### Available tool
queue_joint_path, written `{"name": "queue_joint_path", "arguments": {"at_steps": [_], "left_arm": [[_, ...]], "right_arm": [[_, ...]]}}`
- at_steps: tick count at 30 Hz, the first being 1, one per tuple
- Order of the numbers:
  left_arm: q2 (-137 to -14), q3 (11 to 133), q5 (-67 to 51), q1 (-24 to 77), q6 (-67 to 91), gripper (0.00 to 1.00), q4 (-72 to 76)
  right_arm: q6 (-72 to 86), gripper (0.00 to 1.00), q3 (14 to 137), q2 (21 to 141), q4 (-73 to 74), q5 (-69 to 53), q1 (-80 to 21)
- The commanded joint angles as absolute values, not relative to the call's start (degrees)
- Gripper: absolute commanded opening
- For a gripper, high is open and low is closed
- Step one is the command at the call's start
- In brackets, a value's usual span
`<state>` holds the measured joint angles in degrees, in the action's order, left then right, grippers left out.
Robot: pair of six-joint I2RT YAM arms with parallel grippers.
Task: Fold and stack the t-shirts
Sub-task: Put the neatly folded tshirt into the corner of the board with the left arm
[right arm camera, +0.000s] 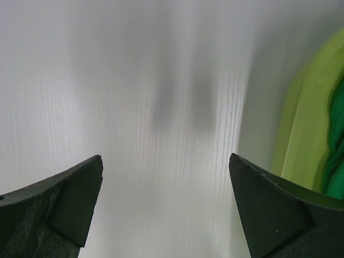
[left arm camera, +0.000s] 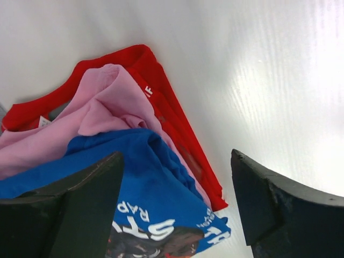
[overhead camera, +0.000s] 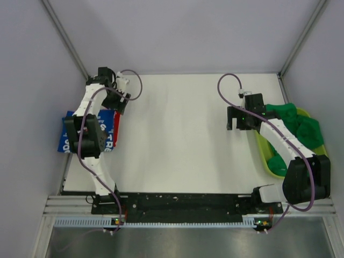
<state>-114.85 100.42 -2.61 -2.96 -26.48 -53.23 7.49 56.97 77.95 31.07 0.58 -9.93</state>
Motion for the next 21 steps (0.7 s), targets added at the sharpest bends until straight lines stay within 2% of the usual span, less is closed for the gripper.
{"name": "queue_joint_path", "arguments": {"at_steps": [1, 3, 5, 6, 8, 10, 14, 21], "left_arm": [[-103.4, 98.8, -8.2, -3.9, -25.5, 0.88, -50.5], [-100.3, 95.6, -7.8, -4.5, -25.1, 0.93, -47.5], [-97.9, 91.6, -6.0, -4.6, -24.9, 0.91, -43.8], [-97.2, 89.9, -4.6, -4.6, -25.0, 0.81, -41.2], [-97.8, 87.3, -0.7, -4.6, -25.0, 0.31, -38.7], [-100.2, 86.9, 2.8, -4.6, -25.7, 0.01, -39.5], [-105.0, 87.4, -2.7, -4.5, -26.4, 0.0, -41.7], [-113.5, 92.5, -2.8, -4.5, -24.8, 0.0, -42.0]], "right_arm": [[6.8, 0.99, 57.2, 76.3, 30.6, 0.4, -9.8], [6.8, 0.99, 57.2, 76.4, 30.6, 0.4, -9.8], [6.8, 0.99, 57.1, 76.3, 30.6, 0.3, -9.8], [6.8, 0.99, 57.1, 76.2, 30.6, 0.2, -9.8], [6.9, 0.99, 57.1, 76.2, 30.6, 0.2, -9.8], [6.9, 0.99, 57.0, 76.2, 30.5, 0.3, -9.8], [6.9, 0.99, 57.1, 76.3, 30.6, 0.3, -9.8], [6.9, 0.99, 57.0, 76.2, 30.6, 0.4, -9.8]]}}
